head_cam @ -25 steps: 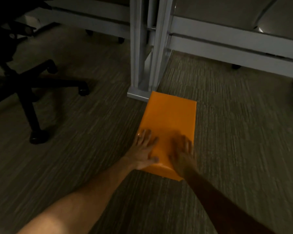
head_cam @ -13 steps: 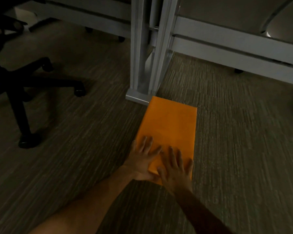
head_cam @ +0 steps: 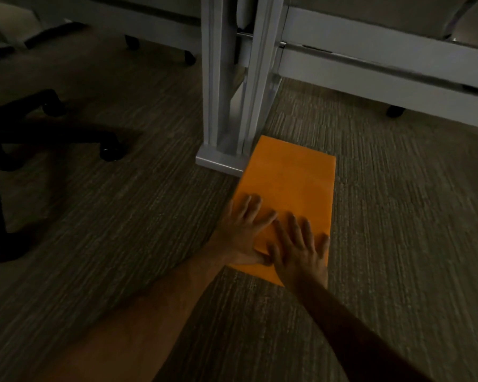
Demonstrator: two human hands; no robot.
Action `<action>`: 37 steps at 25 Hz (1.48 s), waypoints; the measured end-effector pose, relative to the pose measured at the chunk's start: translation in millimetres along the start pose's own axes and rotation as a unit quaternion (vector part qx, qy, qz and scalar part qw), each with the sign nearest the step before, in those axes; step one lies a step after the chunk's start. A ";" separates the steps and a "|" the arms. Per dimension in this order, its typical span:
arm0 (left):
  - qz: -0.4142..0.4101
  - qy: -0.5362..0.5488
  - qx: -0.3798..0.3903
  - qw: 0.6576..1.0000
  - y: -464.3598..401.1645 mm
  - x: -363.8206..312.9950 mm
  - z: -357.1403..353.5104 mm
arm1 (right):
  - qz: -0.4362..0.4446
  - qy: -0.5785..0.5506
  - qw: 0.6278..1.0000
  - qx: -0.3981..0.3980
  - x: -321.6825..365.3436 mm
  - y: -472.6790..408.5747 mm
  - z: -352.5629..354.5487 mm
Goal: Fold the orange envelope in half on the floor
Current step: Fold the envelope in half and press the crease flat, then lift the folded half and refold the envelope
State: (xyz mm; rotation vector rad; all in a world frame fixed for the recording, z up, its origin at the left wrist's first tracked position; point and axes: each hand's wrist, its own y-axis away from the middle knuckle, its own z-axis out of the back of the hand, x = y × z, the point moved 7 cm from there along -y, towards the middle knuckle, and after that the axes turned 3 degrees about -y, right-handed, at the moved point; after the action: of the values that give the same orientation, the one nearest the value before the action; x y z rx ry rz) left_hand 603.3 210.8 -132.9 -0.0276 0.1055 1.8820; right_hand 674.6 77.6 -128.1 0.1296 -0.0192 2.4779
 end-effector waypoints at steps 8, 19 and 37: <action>-0.009 -0.006 -0.015 1.000 -75.9 17.6 3.0 | -0.010 0.000 0.999 -0.045 -29.9 -73.9 -1.8; 0.135 0.048 0.048 0.988 -78.6 16.4 -0.3 | -0.251 -0.206 0.946 0.006 -74.6 -93.4 2.1; 0.209 0.296 0.063 0.930 -62.3 53.0 4.2 | -0.183 -0.493 0.845 0.091 -112.7 -46.5 -29.8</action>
State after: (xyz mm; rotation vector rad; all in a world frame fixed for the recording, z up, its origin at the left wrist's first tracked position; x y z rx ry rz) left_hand 646.3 280.5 -136.2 -0.5225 0.6933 2.2315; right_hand 788.9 46.8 -169.6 1.3383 -0.1759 1.7779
